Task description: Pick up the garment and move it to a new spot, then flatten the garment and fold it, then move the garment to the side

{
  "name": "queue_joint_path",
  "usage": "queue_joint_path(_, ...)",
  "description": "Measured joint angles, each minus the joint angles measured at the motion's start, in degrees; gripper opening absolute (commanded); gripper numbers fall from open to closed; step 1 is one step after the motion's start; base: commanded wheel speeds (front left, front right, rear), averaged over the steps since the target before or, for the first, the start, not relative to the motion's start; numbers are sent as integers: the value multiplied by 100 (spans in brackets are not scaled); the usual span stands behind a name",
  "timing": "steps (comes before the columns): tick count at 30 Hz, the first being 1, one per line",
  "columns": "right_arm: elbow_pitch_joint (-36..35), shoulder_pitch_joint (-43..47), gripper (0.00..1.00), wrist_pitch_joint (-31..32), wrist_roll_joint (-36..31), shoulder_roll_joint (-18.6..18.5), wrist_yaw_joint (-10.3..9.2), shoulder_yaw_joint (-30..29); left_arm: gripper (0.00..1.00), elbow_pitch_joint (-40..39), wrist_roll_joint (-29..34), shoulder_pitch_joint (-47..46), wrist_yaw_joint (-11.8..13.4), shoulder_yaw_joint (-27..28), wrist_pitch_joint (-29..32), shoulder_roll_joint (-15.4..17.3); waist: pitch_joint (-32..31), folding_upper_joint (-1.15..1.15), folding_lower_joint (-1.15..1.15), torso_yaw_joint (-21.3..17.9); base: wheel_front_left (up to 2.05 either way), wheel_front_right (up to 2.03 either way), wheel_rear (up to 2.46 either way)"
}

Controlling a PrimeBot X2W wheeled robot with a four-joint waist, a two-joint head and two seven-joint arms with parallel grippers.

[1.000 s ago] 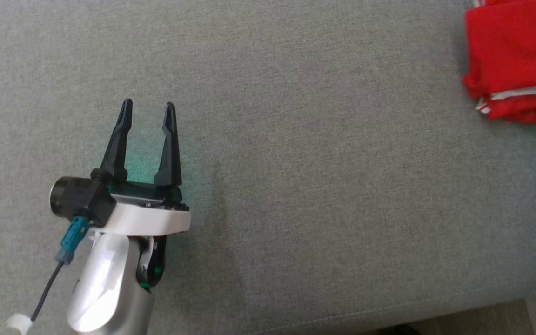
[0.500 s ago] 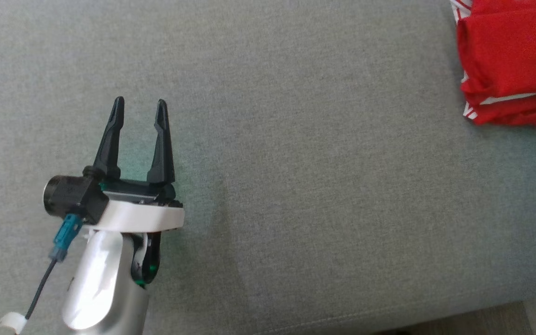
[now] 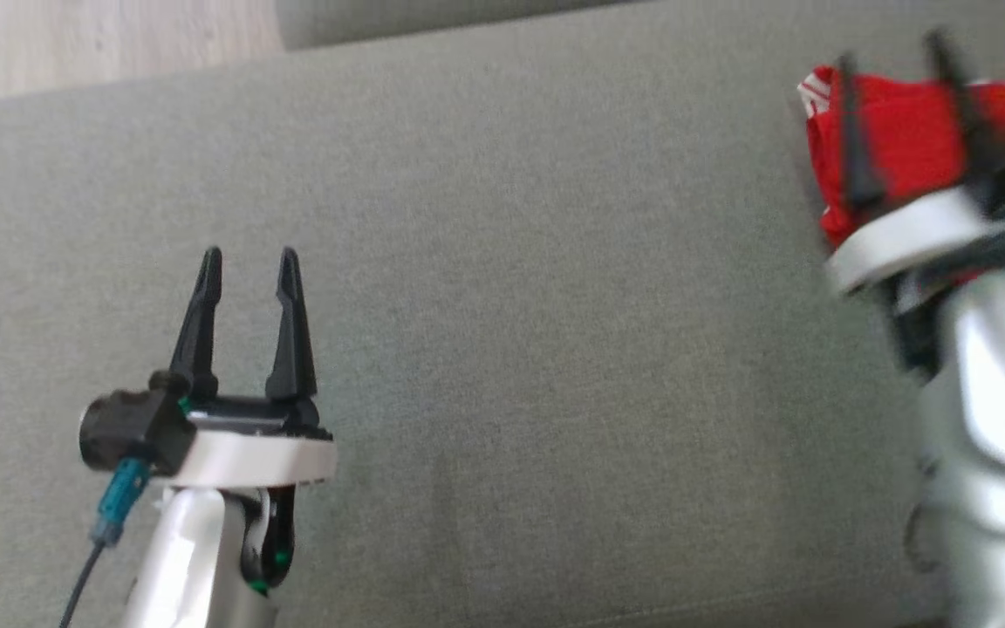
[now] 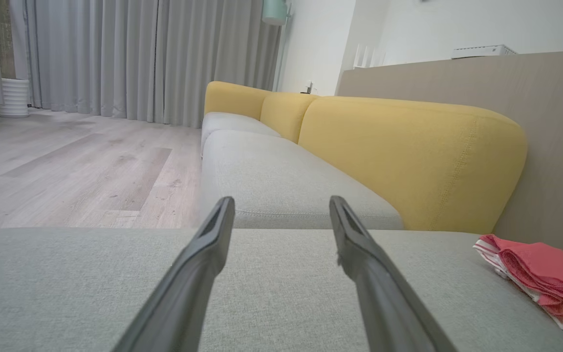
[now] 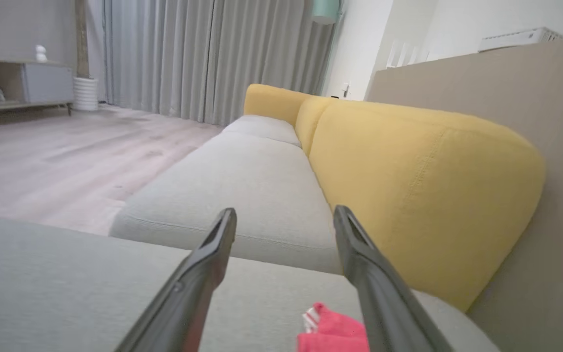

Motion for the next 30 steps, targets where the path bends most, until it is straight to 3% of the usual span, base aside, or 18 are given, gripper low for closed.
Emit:
queue_joint_path(4,-252,545,100,-274,300,408,1,88,100,-69,-3,198,5,2,0,-10,-218,0,0,74,0,0,0)
queue_joint_path(10,-411,1491,100,-682,1127,464,1,314,100,-210,-423,446,48,87,0,-19,-369,0,0,230,0,0,0)
queue_joint_path(15,-370,1958,100,-789,1432,526,0,443,100,-261,-452,522,48,166,0,-20,-389,0,0,286,0,0,0)
queue_joint_path(20,-356,2053,100,-886,1592,527,1,495,100,118,-619,671,115,158,1,-22,-419,0,1,334,0,0,0)
queue_joint_path(30,-382,2053,100,-890,1656,527,0,560,100,132,-699,669,286,164,0,-22,-453,0,1,369,0,0,0)
